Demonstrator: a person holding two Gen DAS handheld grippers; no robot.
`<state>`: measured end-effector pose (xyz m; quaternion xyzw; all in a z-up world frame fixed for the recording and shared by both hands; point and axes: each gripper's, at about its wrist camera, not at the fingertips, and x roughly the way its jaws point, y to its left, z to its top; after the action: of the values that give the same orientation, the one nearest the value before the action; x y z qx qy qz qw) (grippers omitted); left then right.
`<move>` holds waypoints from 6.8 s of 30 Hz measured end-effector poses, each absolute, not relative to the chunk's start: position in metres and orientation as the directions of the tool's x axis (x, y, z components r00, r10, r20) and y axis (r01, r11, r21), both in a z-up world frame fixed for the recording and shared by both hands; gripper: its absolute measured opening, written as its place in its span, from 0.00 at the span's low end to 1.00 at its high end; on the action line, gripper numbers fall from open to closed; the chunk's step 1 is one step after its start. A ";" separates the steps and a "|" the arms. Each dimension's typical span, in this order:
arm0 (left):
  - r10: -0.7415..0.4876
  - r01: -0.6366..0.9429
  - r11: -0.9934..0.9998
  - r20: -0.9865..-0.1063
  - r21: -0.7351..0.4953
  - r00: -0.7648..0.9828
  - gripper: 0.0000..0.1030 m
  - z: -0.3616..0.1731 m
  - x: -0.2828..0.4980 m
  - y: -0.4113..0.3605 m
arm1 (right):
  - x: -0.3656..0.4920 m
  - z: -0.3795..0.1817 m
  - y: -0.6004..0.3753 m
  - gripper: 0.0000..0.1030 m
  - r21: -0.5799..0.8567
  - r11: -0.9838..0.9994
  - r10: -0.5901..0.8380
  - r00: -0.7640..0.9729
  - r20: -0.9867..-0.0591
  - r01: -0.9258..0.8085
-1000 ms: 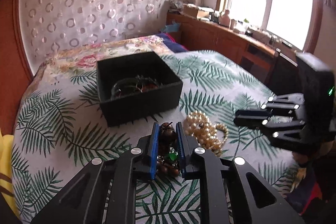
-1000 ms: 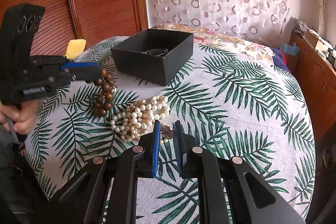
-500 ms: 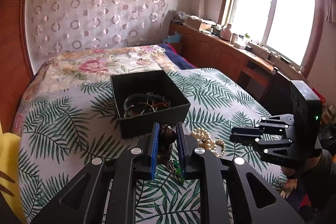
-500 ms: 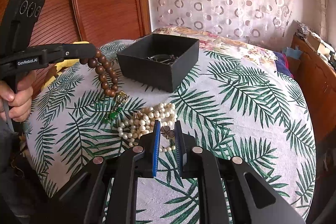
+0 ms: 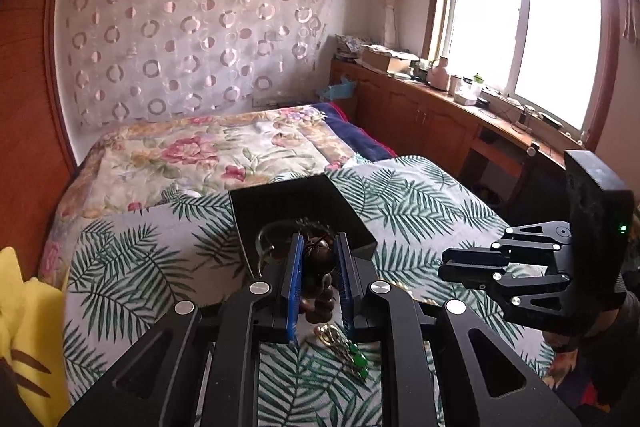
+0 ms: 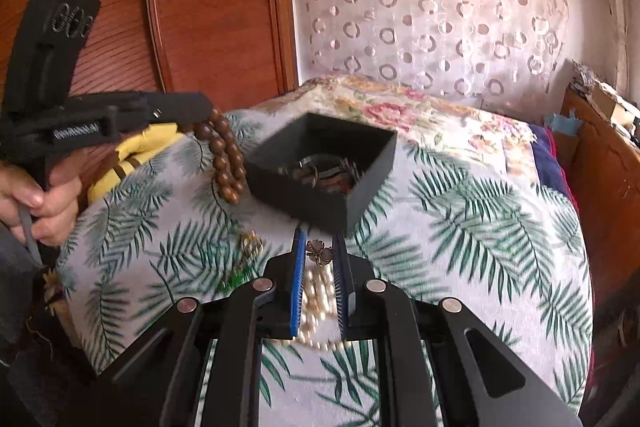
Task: Organize jewelry
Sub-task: 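Carry wooden bead bracelet into box with left tool while right tool carries its item, then open both tools over the black box and withdraw toward the pearls, then grasp the green-bead pendant with the right tool and lift it, then lower the green-bead pendant into the black box and open the right tool, then move the right tool to the pearl necklace and grasp it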
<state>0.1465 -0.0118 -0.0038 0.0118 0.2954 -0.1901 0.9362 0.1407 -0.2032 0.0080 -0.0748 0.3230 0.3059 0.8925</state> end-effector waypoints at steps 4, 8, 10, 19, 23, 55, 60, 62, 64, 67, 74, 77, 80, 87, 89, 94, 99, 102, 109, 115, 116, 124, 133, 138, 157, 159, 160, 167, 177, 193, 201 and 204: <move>-0.321 0.340 0.938 -0.558 -0.074 0.765 0.14 0.000 0.160 -0.008 | 0.152 0.019 -0.197 0.15 0.072 0.800 0.510 0.611 -0.605 -0.596; -0.298 0.322 0.945 -0.558 -0.057 0.775 0.14 0.005 0.174 -0.007 | 0.164 0.024 -0.191 0.15 0.078 0.797 0.517 0.610 -0.600 -0.599; -0.293 0.319 0.946 -0.556 -0.053 0.778 0.14 0.008 0.179 -0.007 | 0.172 0.025 -0.187 0.15 0.076 0.799 0.514 0.612 -0.601 -0.596; -0.281 0.306 0.951 -0.558 -0.050 0.781 0.15 0.012 0.207 -0.010 | 0.211 0.016 -0.172 0.15 0.116 0.800 0.525 0.592 -0.612 -0.588; -0.257 0.291 0.956 -0.604 -0.044 0.754 0.15 -0.012 0.222 -0.009 | 0.226 0.003 -0.167 0.15 0.121 0.804 0.515 0.582 -0.629 -0.582; -0.265 0.287 0.956 -0.629 -0.069 0.731 0.42 -0.053 0.161 0.008 | 0.219 0.000 -0.172 0.34 0.131 0.819 0.496 0.574 -0.652 -0.559; -0.277 0.302 0.950 -0.650 -0.076 0.708 0.42 -0.065 0.150 0.002 | 0.195 -0.011 -0.190 0.34 0.113 0.832 0.468 0.578 -0.668 -0.544; -0.279 0.310 0.948 -0.661 -0.073 0.696 0.42 -0.071 0.148 -0.002 | 0.187 -0.016 -0.194 0.34 0.117 0.832 0.468 0.574 -0.672 -0.542; -0.277 0.316 0.946 -0.673 -0.068 0.686 0.42 -0.077 0.148 -0.005 | 0.178 -0.020 -0.197 0.34 0.120 0.832 0.468 0.568 -0.677 -0.542; -0.280 0.329 0.942 -0.694 -0.065 0.663 0.42 -0.086 0.151 -0.010 | 0.168 -0.026 -0.200 0.34 0.125 0.831 0.468 0.560 -0.684 -0.542; -0.319 0.363 0.926 -0.730 -0.104 0.605 0.24 -0.100 0.165 -0.017 | 0.147 -0.031 -0.202 0.34 0.117 0.828 0.468 0.559 -0.685 -0.549; -0.331 0.379 0.919 -0.737 -0.110 0.589 0.23 -0.103 0.168 -0.021 | 0.144 -0.031 -0.205 0.34 0.125 0.826 0.475 0.558 -0.681 -0.550; -0.327 0.386 0.917 -0.746 -0.101 0.580 0.21 -0.106 0.171 -0.025 | 0.143 -0.031 -0.208 0.34 0.130 0.826 0.478 0.558 -0.678 -0.549; -0.327 0.406 0.910 -0.756 -0.089 0.567 0.09 -0.109 0.173 -0.030 | 0.139 -0.031 -0.212 0.34 0.144 0.824 0.488 0.557 -0.672 -0.548; -0.325 0.412 0.908 -0.756 -0.081 0.568 0.09 -0.109 0.171 -0.029 | 0.139 -0.031 -0.211 0.34 0.148 0.822 0.492 0.553 -0.673 -0.550; -0.333 0.396 0.913 -0.738 -0.097 0.587 0.09 -0.103 0.166 -0.019 | 0.136 -0.035 -0.197 0.34 0.158 0.801 0.513 0.525 -0.679 -0.578; -0.324 0.365 0.925 -0.726 -0.108 0.606 0.09 -0.100 0.166 -0.009 | 0.131 -0.039 -0.169 0.34 0.158 0.761 0.540 0.481 -0.690 -0.629; -0.322 0.350 0.929 -0.725 -0.118 0.609 0.09 -0.101 0.167 -0.004 | 0.131 -0.046 -0.149 0.34 0.154 0.739 0.547 0.450 -0.706 -0.656; -0.334 0.338 0.931 -0.702 -0.141 0.629 0.09 -0.094 0.162 0.000 | 0.143 -0.056 -0.120 0.34 0.152 0.715 0.540 0.401 -0.740 -0.682; -0.352 0.354 0.924 -0.673 -0.142 0.650 0.09 -0.078 0.151 -0.001 | 0.150 -0.053 -0.117 0.34 0.144 0.715 0.537 0.406 -0.739 -0.684; -0.355 0.358 0.923 -0.669 -0.141 0.653 0.09 -0.076 0.149 -0.002 | 0.151 -0.053 -0.116 0.34 0.145 0.713 0.541 0.405 -0.737 -0.686; -0.369 0.376 0.916 -0.655 -0.137 0.659 0.09 -0.065 0.143 -0.008 | 0.155 -0.050 -0.117 0.14 0.164 0.704 0.565 0.406 -0.718 -0.691; -0.327 0.358 0.928 -0.681 -0.102 0.655 0.09 -0.077 0.147 -0.008 | 0.144 -0.031 -0.130 0.12 0.141 0.690 0.581 0.427 -0.693 -0.709; -0.322 0.352 0.930 -0.684 -0.101 0.654 0.09 -0.079 0.149 -0.007 | 0.140 -0.016 -0.137 0.12 0.121 0.695 0.586 0.461 -0.666 -0.708; -0.295 0.323 0.943 -0.646 -0.079 0.704 0.09 -0.057 0.167 -0.006 | 0.166 0.019 -0.158 0.12 0.084 0.735 0.568 0.543 -0.619 -0.673; -0.291 0.319 0.945 -0.639 -0.074 0.712 0.09 -0.054 0.170 -0.006 | 0.175 0.024 -0.159 0.12 0.080 0.742 0.562 0.553 -0.614 -0.665; -0.288 0.317 0.946 -0.637 -0.072 0.715 0.09 -0.052 0.172 -0.006 | 0.180 0.026 -0.158 0.12 0.076 0.747 0.559 0.560 -0.611 -0.661; -0.271 0.301 0.952 -0.628 -0.061 0.729 0.09 -0.043 0.186 -0.007 | 0.214 0.038 -0.154 0.12 0.058 0.765 0.540 0.589 -0.602 -0.642; -0.263 0.282 0.957 -0.625 -0.071 0.735 0.09 -0.037 0.204 -0.007 | 0.243 0.027 -0.144 0.13 0.036 0.789 0.493 0.595 -0.635 -0.614; -0.247 0.274 0.960 -0.653 -0.062 0.716 0.09 -0.046 0.241 -0.019 | 0.254 0.009 -0.161 0.35 0.069 0.809 0.473 0.577 -0.666 -0.584; -0.245 0.269 0.961 -0.661 -0.068 0.709 0.27 -0.050 0.249 -0.029 | 0.233 0.004 -0.183 0.35 0.044 0.817 0.452 0.592 -0.668 -0.575; -0.244 0.268 0.961 -0.659 -0.066 0.711 0.33 -0.052 0.243 -0.029 | 0.220 0.000 -0.192 0.35 0.045 0.817 0.452 0.590 -0.668 -0.575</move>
<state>0.2430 -0.0293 -0.0516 0.0174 0.3539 -0.1384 0.9248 0.2196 -0.1916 -0.0002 -0.0883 0.3478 0.2896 0.8874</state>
